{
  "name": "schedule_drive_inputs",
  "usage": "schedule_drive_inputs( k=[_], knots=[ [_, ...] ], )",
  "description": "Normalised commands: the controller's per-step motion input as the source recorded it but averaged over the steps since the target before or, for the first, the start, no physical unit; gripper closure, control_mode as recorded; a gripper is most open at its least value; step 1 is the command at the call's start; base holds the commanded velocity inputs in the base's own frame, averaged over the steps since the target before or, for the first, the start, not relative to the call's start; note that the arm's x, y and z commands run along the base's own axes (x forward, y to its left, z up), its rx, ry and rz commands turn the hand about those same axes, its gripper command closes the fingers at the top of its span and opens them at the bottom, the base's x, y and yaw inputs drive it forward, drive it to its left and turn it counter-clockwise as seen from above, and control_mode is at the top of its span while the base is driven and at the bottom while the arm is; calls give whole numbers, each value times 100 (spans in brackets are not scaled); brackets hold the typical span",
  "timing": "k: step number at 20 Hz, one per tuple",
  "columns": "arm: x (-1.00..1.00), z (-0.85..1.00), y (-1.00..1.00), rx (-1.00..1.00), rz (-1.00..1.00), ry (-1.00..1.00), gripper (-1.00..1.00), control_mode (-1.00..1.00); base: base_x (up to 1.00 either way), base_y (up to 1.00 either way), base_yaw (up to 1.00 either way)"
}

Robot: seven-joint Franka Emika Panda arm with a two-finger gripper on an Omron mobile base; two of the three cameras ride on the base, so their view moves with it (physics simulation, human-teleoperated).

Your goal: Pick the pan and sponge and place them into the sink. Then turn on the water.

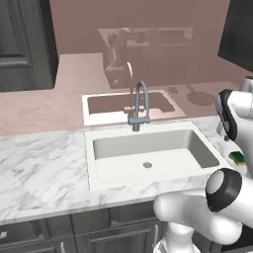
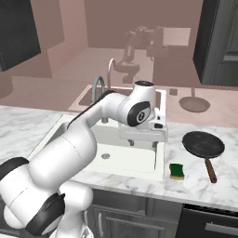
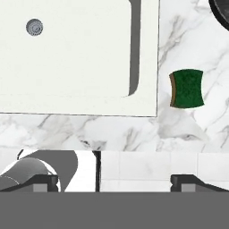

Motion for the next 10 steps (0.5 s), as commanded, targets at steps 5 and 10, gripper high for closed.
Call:
schedule_drive_inputs(
  k=[5, 10],
  knots=[
    [-6, -23, -6, -1, 0, -3, -100, -100, 0, 0, 0],
    [-2, -10, -11, -2, 0, -4, -100, -100, 0, 0, 0]
  ],
)
